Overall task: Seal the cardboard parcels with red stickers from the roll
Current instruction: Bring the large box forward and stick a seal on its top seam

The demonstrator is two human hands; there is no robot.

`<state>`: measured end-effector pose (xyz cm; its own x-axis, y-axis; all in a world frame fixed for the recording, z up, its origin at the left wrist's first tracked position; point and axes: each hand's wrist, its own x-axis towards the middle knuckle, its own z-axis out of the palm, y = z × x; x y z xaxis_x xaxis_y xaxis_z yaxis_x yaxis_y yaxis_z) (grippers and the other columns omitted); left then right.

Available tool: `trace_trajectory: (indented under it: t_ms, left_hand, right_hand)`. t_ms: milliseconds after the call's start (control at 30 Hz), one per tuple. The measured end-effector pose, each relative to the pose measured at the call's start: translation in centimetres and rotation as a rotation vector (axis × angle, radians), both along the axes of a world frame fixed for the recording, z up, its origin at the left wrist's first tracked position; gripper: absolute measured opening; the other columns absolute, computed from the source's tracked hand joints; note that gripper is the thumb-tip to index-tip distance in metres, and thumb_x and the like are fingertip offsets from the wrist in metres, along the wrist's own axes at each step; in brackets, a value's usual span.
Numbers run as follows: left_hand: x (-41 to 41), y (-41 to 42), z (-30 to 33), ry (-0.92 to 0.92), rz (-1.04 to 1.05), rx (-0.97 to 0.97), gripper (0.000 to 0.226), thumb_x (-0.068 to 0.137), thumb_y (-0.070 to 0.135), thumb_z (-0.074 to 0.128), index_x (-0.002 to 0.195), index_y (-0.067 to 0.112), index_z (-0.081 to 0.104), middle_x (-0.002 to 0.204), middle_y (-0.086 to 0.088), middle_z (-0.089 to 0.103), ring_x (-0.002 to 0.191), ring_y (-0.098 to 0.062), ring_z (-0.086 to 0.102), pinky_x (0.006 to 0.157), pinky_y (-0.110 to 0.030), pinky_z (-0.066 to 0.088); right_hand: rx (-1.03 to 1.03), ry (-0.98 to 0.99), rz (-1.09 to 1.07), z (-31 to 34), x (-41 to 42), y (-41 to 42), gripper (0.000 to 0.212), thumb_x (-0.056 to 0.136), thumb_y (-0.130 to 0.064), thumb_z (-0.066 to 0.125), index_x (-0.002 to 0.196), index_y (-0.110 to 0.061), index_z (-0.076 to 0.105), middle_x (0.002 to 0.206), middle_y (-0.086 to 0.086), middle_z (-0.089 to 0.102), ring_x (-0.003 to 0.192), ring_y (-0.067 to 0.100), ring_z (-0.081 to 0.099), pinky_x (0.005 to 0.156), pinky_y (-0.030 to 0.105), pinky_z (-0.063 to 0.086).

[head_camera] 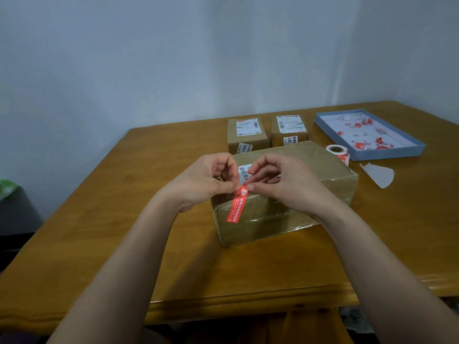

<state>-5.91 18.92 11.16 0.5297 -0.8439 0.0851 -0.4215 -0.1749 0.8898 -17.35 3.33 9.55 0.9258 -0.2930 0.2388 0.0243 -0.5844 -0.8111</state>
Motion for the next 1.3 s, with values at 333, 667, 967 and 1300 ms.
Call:
trace_trajectory:
  t_ms: [333,667,967,1300]
  left_hand:
    - [0.1,0.1,-0.6,0.029,-0.026,-0.078,0.028,0.079,-0.012,0.068,0.077,0.013,0.056,0.078,-0.005,0.059,0.075,-0.015,0.053,0.068,-0.023,0.048]
    - [0.3,0.7,-2.6,0.005,0.140,-0.117,0.020,0.093,-0.004,0.056,0.100,0.014,0.062,0.110,-0.003,0.068,0.103,-0.012,0.064,0.080,-0.025,0.055]
    - [0.4,0.7,-3.0,-0.015,0.120,-0.046,0.025,0.095,0.001,0.055,0.112,0.016,0.067,0.115,0.001,0.068,0.110,-0.013,0.062,0.089,-0.031,0.055]
    - [0.8,0.6,-3.1,0.001,0.113,-0.036,0.025,0.094,-0.002,0.055,0.109,0.015,0.067,0.114,-0.003,0.068,0.111,-0.016,0.062,0.092,-0.030,0.053]
  right_hand:
    - [0.021,-0.046,-0.035,0.0,-0.1,0.6,0.023,0.072,-0.023,0.082,0.085,-0.025,0.063,0.077,-0.011,0.073,0.077,0.008,0.069,0.082,0.047,0.055]
    - [0.041,-0.264,-0.087,-1.3,-1.5,2.1,0.022,0.080,-0.016,0.076,0.083,-0.023,0.056,0.083,-0.010,0.068,0.082,0.002,0.062,0.076,0.027,0.053]
    - [0.064,-0.256,0.015,-1.4,-2.3,2.5,0.022,0.082,-0.018,0.074,0.092,-0.022,0.055,0.086,-0.012,0.067,0.092,0.004,0.060,0.083,0.025,0.049]
    - [0.018,-0.401,0.010,-1.8,-2.6,3.2,0.023,0.079,-0.014,0.078,0.089,-0.014,0.058,0.083,-0.009,0.065,0.087,0.012,0.060,0.080,0.021,0.047]
